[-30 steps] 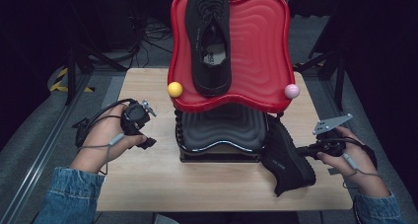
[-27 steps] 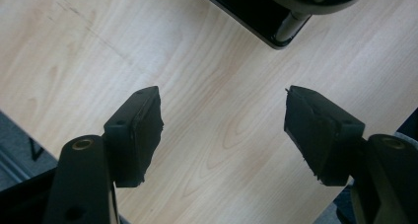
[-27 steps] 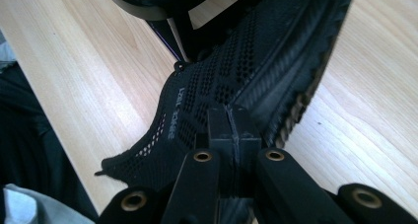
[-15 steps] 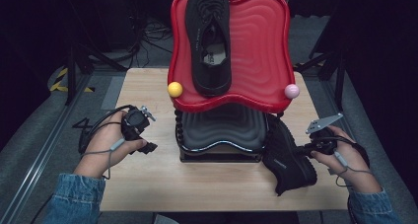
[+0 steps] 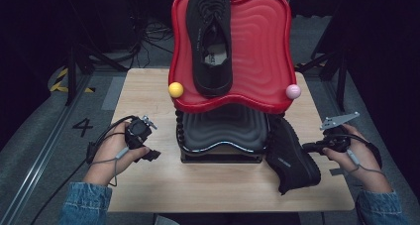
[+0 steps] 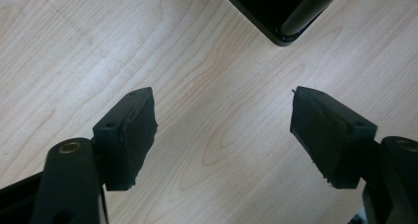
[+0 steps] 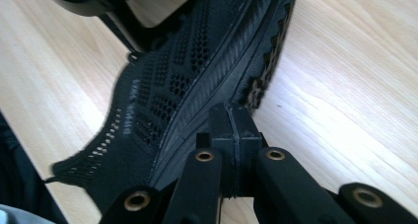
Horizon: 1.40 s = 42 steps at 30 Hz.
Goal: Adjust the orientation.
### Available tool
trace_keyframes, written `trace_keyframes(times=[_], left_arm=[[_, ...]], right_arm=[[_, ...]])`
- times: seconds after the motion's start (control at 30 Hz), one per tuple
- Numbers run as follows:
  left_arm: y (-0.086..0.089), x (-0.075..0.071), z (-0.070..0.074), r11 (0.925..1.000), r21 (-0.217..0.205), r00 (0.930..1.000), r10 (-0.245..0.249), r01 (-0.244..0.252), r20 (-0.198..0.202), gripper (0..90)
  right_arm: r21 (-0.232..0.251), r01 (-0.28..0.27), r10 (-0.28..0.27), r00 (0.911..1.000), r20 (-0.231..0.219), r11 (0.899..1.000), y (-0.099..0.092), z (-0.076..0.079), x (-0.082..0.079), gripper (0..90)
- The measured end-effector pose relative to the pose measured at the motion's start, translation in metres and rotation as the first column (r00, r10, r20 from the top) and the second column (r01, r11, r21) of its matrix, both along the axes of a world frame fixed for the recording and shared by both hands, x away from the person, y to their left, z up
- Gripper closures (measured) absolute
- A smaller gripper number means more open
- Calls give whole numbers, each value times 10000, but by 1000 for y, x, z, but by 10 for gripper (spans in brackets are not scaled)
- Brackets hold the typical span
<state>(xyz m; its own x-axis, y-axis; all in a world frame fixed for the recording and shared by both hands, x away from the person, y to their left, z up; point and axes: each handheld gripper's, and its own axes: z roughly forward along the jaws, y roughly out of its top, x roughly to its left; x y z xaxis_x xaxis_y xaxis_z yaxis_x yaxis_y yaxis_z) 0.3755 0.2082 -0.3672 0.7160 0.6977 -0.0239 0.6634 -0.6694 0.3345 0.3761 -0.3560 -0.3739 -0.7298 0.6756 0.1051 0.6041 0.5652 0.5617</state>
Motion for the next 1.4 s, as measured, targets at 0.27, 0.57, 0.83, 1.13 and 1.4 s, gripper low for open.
trace_keyframes(times=[0.27,0.57,0.83,1.13,1.4], left_arm=[[-2,0,-17,9999,-134,9999,11,-13,-103,262],[-6,-1,-21,9998,-215,9997,5,-10,-244,260],[-12,0,-28,9997,-186,9989,-176,169,-426,261],[-20,0,-31,9994,329,9938,168,-132,-1099,292],[-19,0,-32,9989,456,9929,115,-61,-1183,310]], right_arm=[[-81,333,-332,9994,131,9994,-9,-1,2,900],[-1151,1203,-1163,9924,407,9860,-24,-4,5,900],[-604,2041,-1970,9747,1057,9771,-54,13,-5,900],[-427,1676,-1630,9821,940,9849,-56,34,-27,853],[-656,1663,-1629,9851,547,9839,-59,41,-48,707]])
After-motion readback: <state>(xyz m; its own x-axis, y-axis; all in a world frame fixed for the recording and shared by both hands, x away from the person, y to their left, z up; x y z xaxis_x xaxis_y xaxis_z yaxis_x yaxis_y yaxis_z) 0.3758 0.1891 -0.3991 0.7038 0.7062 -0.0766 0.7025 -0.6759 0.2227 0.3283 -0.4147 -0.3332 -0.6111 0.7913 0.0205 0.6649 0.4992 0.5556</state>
